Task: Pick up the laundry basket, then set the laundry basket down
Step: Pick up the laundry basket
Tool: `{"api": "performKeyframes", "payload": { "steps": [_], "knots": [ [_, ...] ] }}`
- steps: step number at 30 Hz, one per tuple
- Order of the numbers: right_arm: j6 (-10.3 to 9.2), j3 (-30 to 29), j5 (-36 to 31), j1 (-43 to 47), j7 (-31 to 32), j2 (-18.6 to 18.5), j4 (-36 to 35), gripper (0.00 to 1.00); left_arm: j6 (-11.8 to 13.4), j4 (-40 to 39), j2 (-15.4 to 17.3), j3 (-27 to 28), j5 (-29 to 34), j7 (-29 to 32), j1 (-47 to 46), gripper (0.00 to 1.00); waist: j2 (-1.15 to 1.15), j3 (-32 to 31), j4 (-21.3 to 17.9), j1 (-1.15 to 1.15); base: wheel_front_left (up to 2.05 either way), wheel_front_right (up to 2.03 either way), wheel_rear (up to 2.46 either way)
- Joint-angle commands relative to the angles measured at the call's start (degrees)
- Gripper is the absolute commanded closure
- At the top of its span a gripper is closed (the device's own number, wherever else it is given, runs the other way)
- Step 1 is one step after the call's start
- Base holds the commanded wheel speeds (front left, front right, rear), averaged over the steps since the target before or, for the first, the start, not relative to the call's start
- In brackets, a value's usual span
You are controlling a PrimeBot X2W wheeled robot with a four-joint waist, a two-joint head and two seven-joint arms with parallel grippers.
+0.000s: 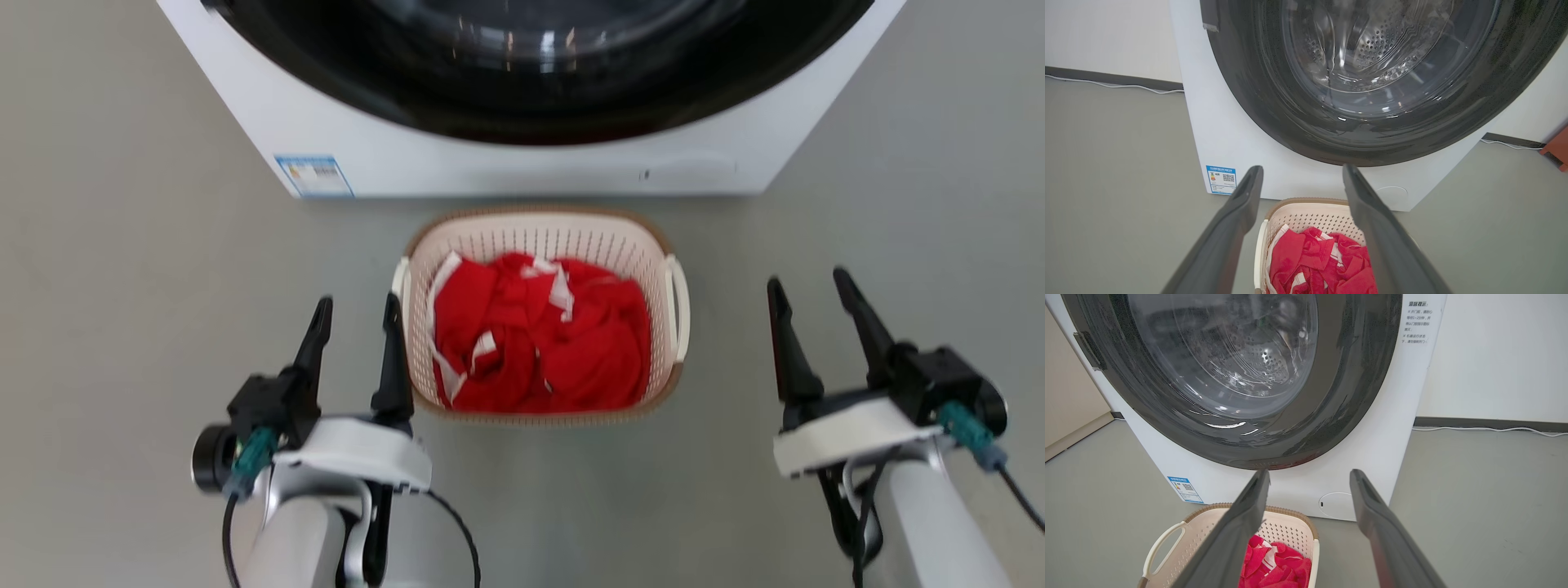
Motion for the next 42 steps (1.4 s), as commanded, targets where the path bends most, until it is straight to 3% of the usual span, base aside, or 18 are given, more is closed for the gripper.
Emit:
{"api": "performKeyframes", "payload": {
  "steps": [1, 22, 42],
  "knots": [
    [0.40, 1.5, 0.5, -2.0, -0.8, -0.1, -0.9, 0.00, 0.7, -0.8, 0.4, 1.3, 0.2, -0.3, -2.5, 0.00, 0.00, 3.8, -0.3, 0.00, 0.00, 0.00, 0.00],
    [0.40, 2.5, 3.5, -18.0, -0.8, -0.8, 6.6, 0.00, 3.7, 9.2, 0.4, -1.7, -0.5, -0.3, -20.2, 0.00, 0.00, 23.6, 0.0, 0.00, 0.00, 0.00, 0.00],
    [0.40, 3.8, 4.8, -23.3, -0.8, -0.4, 10.7, 0.00, 4.1, 17.9, 0.4, 1.3, 1.8, -0.3, -28.8, 0.00, 0.00, 32.2, -0.9, 0.00, 0.00, 0.00, 0.00]
  ]
}}
